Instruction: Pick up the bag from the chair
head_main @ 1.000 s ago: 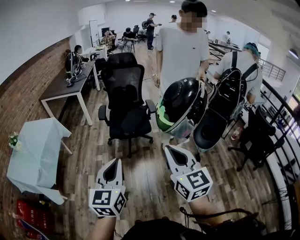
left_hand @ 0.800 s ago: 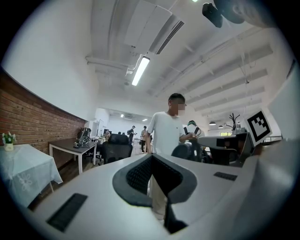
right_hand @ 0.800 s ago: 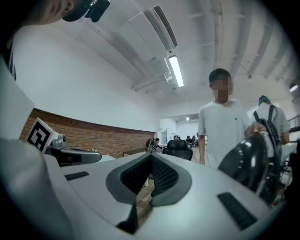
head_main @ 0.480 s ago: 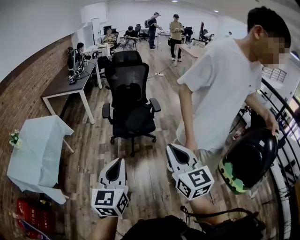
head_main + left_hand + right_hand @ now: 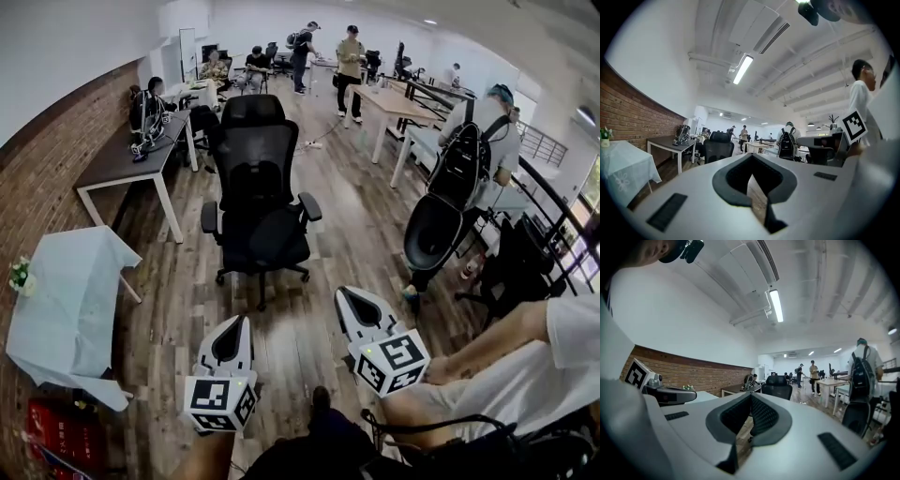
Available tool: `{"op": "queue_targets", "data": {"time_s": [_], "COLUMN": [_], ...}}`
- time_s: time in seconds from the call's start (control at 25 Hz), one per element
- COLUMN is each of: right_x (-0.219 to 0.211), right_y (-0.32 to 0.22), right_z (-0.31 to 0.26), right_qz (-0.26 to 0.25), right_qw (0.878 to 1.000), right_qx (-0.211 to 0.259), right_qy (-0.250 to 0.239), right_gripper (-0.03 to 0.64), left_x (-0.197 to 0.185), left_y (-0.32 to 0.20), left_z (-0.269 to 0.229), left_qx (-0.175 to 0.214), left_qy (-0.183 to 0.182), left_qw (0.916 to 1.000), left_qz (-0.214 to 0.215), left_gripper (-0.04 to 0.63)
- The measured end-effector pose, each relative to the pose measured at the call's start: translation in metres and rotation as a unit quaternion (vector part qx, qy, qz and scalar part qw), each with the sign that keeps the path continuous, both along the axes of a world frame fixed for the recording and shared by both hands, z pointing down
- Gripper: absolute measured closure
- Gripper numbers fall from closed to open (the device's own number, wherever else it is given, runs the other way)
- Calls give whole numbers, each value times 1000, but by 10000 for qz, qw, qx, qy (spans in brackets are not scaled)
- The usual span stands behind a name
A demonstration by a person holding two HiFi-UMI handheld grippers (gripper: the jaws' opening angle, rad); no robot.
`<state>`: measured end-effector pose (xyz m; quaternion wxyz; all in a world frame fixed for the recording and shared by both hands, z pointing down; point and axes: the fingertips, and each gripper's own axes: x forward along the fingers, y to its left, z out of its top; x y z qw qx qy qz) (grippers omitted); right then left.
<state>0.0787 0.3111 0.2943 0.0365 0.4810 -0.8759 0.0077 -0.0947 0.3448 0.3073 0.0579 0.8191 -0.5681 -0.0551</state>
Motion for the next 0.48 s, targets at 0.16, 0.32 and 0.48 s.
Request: {"op": "queue_targets", "data": {"time_s": [0.16,0.32,0.48], "right_x": [-6,0,16], "right_y": [-29,-67,-111], "right_z": [3,9,11], "right_qz": [-23,-59,-92], "right_qw": [10000,10000,9999], "right_qx": [11,19,38], "right_qy": [-5,-17,-33], "right_gripper": [606,606,606], "left_x": [-10,-8,8], "left_y": [-26,-62,-108], "left_z": [4,12,16], "left_qx": [22,-46,-54], "left_qy": [-56,-131,-218], "left_qw": [9999,9996,9995], "left_qz": [-113,-230,-243], "left_gripper": [586,586,586]}}
